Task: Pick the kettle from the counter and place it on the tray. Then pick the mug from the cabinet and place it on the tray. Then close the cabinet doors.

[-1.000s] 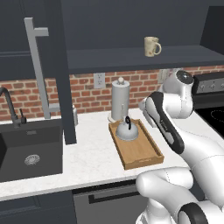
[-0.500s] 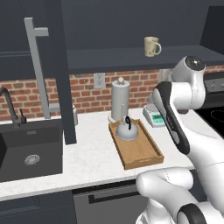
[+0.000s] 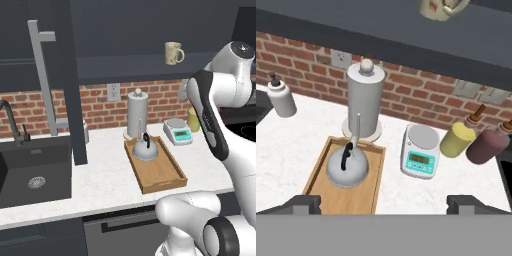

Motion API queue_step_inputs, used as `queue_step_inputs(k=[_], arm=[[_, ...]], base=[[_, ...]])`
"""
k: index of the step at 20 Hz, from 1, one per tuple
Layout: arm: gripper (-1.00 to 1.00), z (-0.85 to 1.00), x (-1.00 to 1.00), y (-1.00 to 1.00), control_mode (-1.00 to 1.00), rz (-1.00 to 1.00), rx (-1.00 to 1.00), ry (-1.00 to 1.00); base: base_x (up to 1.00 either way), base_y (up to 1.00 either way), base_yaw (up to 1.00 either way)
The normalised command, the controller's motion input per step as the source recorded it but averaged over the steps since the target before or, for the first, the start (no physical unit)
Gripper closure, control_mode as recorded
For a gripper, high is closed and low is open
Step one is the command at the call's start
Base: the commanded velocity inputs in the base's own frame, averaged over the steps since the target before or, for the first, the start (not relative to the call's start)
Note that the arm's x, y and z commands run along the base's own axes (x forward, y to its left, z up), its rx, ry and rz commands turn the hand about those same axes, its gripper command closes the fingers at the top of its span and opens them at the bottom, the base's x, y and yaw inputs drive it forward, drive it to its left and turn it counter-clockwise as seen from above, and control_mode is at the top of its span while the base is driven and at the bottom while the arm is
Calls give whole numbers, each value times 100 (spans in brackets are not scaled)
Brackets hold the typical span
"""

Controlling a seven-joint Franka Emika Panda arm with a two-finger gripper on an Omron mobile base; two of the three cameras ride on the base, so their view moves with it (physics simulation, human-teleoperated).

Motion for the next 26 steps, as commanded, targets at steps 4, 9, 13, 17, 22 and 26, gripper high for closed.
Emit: queue_step_inputs(k=[4,9,13,17,22,26], arm=[[-100,60,0,-9,-100,-2,10,-8],[-100,43,0,-26,-100,-11,5,-7],[-100,17,-11,-3,-100,-6,10,-26],[-100,15,-2,-3,-100,0,13,-28],[-100,11,11,-12,-100,0,7,-12],[-100,22,28,-14,-100,0,-1,3]], base=[[0,0,0],[0,0,0],[0,0,0],[0,0,0],[0,0,0],[0,0,0]])
